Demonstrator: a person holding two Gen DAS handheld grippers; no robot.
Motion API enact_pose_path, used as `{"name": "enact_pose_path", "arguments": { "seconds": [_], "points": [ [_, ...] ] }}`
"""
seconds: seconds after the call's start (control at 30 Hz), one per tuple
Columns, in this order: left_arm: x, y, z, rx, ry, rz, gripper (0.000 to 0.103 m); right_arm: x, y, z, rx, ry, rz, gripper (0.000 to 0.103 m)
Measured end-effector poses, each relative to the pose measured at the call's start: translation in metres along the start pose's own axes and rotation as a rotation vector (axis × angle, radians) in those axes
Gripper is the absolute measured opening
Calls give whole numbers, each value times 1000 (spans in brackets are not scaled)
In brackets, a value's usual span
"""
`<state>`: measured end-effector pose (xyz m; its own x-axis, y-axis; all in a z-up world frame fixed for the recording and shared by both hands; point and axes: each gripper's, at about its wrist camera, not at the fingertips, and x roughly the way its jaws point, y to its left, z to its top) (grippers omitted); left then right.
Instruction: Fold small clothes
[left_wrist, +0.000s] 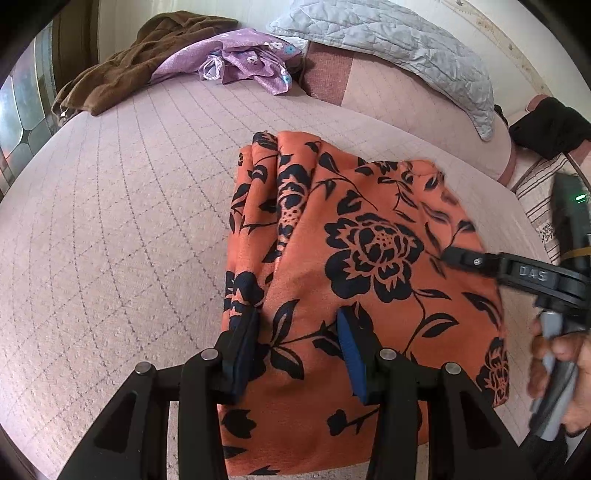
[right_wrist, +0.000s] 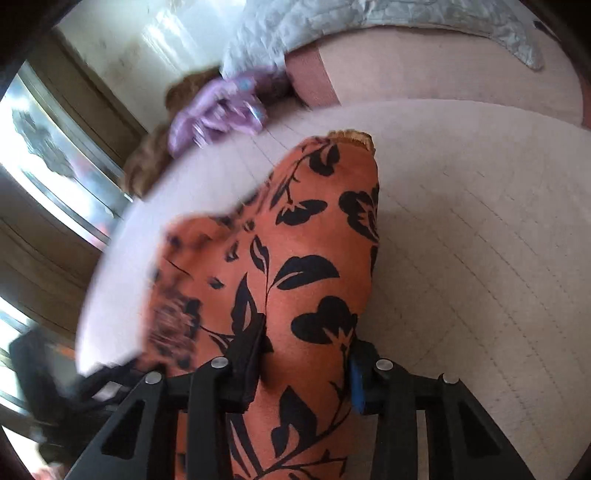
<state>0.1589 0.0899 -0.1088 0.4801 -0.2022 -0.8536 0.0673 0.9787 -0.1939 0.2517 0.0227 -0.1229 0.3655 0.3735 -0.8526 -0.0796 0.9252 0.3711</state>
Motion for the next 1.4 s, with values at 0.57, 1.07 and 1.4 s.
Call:
{"name": "enact_pose_path", "arguments": {
  "seconds": [0.57,1.07,1.4],
  "points": [
    [-48,37,-9,-157,-17,-115,36,-20,-26,-42,122,-13,186,67],
    [21,114,36,-304,95,-294,25,-13,-27,-40,96,23,232,67],
    [4,95,23,-195,51,-248,66,-7,-46,-36,198,22,304,67]
  ]
}}
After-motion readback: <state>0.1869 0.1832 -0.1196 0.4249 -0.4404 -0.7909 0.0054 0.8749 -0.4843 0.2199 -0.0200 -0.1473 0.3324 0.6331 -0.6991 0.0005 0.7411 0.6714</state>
